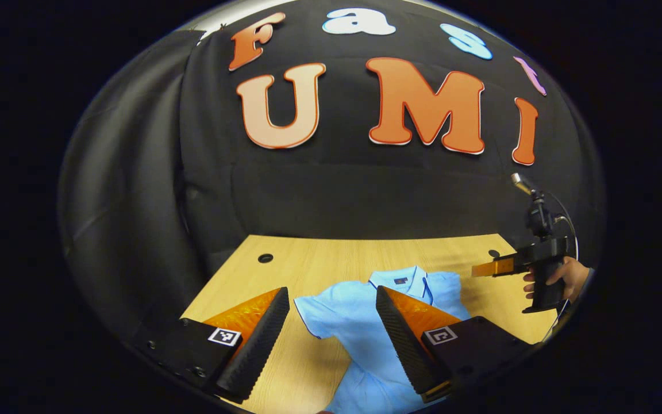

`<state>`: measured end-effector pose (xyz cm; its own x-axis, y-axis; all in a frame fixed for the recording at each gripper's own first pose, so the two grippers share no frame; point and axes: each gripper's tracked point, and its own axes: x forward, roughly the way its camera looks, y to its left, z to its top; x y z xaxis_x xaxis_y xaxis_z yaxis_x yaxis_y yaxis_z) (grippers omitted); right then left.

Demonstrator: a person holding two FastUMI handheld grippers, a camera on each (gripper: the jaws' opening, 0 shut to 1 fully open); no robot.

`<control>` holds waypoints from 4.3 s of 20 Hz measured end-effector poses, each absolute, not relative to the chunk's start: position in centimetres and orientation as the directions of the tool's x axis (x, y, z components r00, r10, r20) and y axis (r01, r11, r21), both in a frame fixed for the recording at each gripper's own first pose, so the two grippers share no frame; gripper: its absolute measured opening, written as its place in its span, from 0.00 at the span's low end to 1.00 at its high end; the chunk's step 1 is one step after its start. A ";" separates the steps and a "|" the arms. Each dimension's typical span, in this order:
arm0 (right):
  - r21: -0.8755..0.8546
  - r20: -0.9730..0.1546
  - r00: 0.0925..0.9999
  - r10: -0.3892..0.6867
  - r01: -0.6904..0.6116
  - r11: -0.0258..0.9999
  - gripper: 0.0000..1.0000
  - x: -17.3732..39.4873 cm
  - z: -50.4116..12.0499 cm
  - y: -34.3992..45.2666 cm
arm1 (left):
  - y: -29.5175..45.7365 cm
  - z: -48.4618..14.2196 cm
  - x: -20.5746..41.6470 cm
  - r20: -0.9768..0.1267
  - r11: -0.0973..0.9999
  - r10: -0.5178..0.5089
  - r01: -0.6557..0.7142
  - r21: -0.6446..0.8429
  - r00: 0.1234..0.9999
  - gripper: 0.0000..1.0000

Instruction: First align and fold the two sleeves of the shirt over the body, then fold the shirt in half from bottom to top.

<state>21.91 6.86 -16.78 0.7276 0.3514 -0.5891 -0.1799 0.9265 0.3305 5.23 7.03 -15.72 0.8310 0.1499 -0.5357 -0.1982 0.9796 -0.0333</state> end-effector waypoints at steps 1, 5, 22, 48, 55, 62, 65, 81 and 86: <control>0.330 -0.571 0.745 0.345 -0.177 0.927 0.66 21.6 -15.9 6.8 | 7.6 -16.5 5.6 -0.559 0.982 0.131 -0.186 -0.042 0.819 1.00; 0.280 -0.536 0.796 0.281 -0.146 0.949 0.78 19.5 -14.0 5.3 | 9.0 -19.5 7.4 -0.624 0.990 0.047 -0.117 -0.072 0.780 0.99; 0.172 -0.351 0.936 0.037 0.025 0.985 0.84 10.8 -9.1 -0.4 | 12.7 -36.3 11.9 -0.909 0.985 -0.055 -0.128 -0.117 0.414 0.99; 0.200 -0.394 0.918 -0.056 0.145 0.969 0.84 4.3 -12.5 -4.6 | 8.9 -42.5 15.4 -0.963 0.957 -0.107 -0.236 -0.167 0.249 0.11; 0.216 -0.406 0.911 -0.070 0.170 0.962 0.84 3.0 -13.3 -5.7 | 3.1 -38.6 19.0 -0.901 0.964 -0.215 -0.067 -0.258 0.376 0.12; 0.200 -0.456 0.884 -0.101 0.213 0.956 0.85 0.9 -15.2 -6.6 | -2.6 -39.1 20.4 -0.901 0.962 -0.260 0.008 -0.274 0.348 0.13; 0.211 -0.483 0.869 -0.109 0.236 0.949 0.86 0.0 -16.3 -6.7 | -5.3 -39.1 20.5 -0.884 0.942 -0.327 0.038 -0.333 0.334 0.22; 0.230 -0.617 0.777 0.125 0.026 0.973 0.96 -4.4 -23.0 -2.6 | -4.3 -32.8 8.3 -0.822 0.938 -0.338 0.088 -0.336 0.458 0.99; 0.225 -0.652 0.733 0.191 -0.053 0.973 0.96 -7.0 -25.7 -1.9 | -4.3 -31.7 0.8 -0.807 0.943 -0.328 0.124 -0.308 0.492 1.00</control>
